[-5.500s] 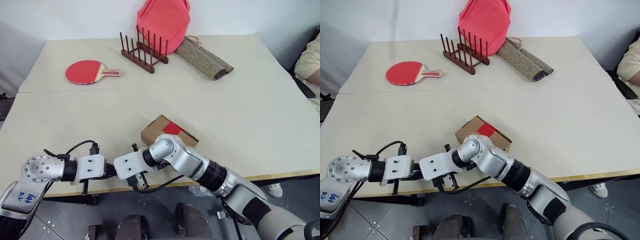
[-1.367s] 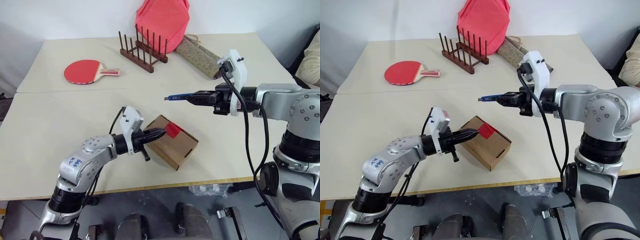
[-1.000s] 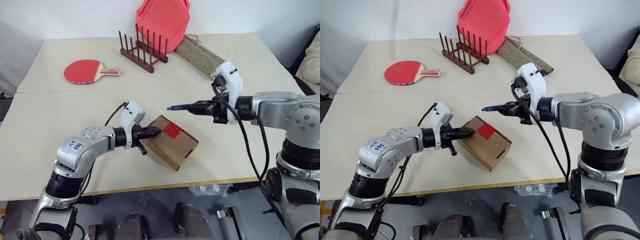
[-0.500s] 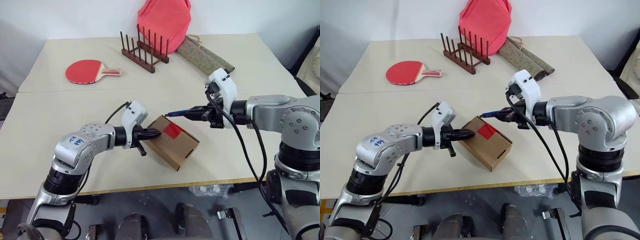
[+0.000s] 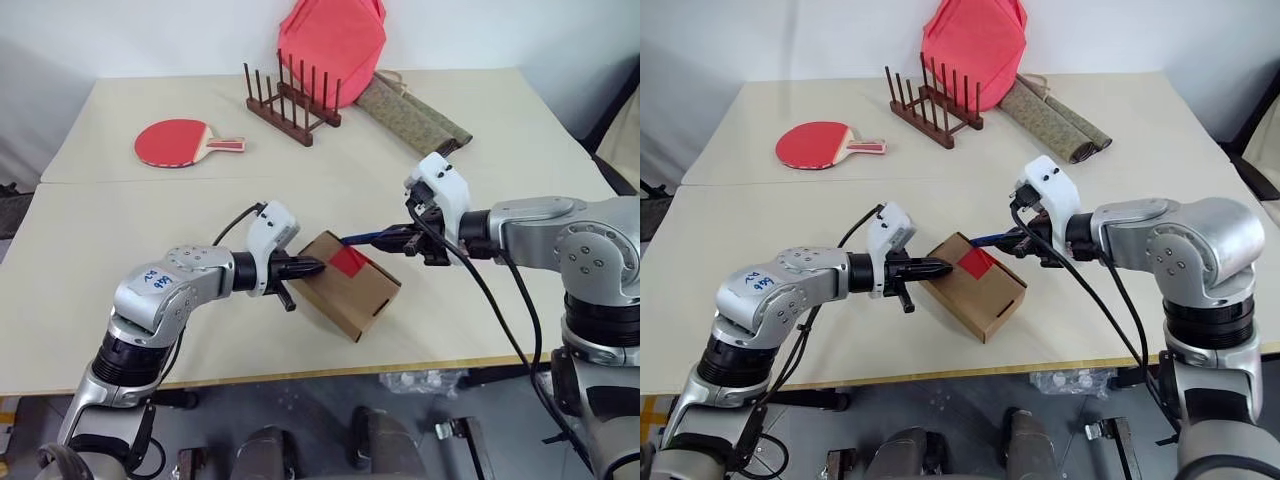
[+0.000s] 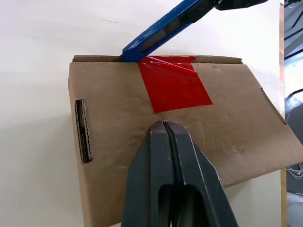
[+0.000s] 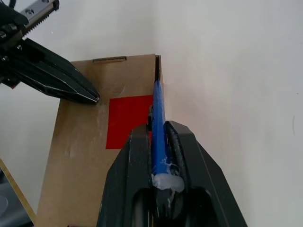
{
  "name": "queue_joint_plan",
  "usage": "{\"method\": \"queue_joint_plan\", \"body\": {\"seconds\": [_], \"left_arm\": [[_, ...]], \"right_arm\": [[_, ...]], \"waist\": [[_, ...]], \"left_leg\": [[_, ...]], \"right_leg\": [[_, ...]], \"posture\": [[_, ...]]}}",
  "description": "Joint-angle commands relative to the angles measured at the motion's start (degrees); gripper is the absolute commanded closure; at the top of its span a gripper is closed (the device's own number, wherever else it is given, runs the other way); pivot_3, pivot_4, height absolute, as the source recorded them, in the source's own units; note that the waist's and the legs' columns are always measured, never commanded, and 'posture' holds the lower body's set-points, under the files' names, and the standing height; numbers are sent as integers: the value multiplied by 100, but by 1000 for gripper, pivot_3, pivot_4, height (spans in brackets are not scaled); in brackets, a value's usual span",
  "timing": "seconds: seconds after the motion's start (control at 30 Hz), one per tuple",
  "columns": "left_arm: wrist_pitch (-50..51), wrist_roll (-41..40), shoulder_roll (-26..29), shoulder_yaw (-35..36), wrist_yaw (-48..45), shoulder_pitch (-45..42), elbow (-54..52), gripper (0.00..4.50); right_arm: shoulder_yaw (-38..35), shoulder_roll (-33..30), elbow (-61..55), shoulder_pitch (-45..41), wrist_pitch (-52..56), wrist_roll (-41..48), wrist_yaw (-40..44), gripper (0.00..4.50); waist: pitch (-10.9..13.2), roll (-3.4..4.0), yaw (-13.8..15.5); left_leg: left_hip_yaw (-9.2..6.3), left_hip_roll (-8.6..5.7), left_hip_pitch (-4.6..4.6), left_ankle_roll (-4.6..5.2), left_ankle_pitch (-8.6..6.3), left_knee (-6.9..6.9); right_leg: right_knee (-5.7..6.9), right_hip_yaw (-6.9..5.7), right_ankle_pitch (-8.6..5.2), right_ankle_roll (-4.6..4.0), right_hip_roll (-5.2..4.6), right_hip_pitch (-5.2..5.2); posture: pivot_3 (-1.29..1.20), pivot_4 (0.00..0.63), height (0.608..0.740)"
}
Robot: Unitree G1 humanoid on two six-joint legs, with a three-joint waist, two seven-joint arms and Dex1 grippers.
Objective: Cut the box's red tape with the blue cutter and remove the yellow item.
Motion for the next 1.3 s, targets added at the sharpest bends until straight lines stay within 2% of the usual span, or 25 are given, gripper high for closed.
{"method": "queue_joint_plan", "body": {"seconds": [0.03,0.4,0.93,1.3], "left_arm": [[262,178,-50,-252,98,40,185,4500],[476,387,-216,-388,380,22,297,4500],[480,441,-223,-385,447,18,411,4500],[443,449,-269,-404,453,-6,456,4500]], "right_arm": [[62,-193,-67,-219,114,-29,94,4330],[429,-633,8,-619,432,8,350,4330],[883,-1394,-99,-577,433,226,869,4330],[1011,-1247,65,-657,335,5,912,4330]], "waist": [[0,0,32],[-11,-13,114],[-18,-18,123],[-28,-17,107]], "left_leg": [[0,0,0,0,0,1],[-7,-1,4,2,0,6],[-12,-4,3,10,3,8],[-11,0,11,19,8,17]], "right_leg": [[1,0,0,0,0,0],[1,-4,0,0,-6,8],[2,-7,3,2,-22,11],[16,-2,10,-1,-34,13]], "posture": [[0,150,740],[0,150,740],[0,150,740],[0,150,740]]}}
